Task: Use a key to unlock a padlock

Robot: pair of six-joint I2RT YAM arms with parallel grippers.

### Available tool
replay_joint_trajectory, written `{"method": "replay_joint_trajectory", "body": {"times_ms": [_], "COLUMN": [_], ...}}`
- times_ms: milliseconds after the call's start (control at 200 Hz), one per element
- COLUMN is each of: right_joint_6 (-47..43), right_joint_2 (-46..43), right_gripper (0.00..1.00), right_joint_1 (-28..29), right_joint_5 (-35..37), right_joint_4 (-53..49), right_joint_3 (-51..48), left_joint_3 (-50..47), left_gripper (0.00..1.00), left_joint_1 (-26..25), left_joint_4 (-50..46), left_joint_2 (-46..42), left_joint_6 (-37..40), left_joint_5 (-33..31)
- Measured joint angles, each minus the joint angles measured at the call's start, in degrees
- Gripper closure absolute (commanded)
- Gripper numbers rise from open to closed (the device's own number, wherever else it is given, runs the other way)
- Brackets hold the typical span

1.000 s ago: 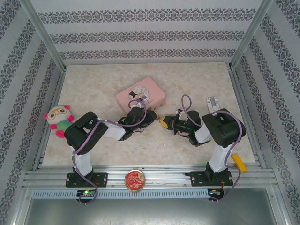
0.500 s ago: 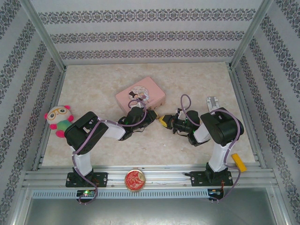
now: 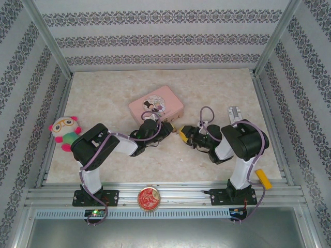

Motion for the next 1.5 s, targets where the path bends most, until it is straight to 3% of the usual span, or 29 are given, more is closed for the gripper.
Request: {"method": "replay_joint_trajectory", "body": {"times_ms": [340,590,1319,1499], "right_joint_6": [-4.96,-6.4,-7.04,-7.04], "right_joint_2": [-5.57,-5.68,-4.46,-3.96], "right_gripper": [0.71,0.72,0.94,0.94], "right_joint_1": [-0.24,0.85,3.52,3.5], "right_joint_5": [1.77,2.21,2.36,2.45], "right_joint_4": [-1.16,-1.9,-2.38,-2.38], "right_joint_3": [-4.5,-4.0,-0.35,0.02], "left_joint_3": [-0.13,-0.11,0.09,0.61], "left_gripper": [1.0,1.0,1.0,1.0], "left_joint_1": [0.0,0.02,0.07,0.13], "left_joint_4": [0.33,1.77,1.79,1.09], "left_joint_2": [0.0,0.96,1.16,1.27], "left_joint_6": [-0.02,0.22,0.83,1.07], "left_joint_5": [0.02,0.24,0.15,0.13]}}
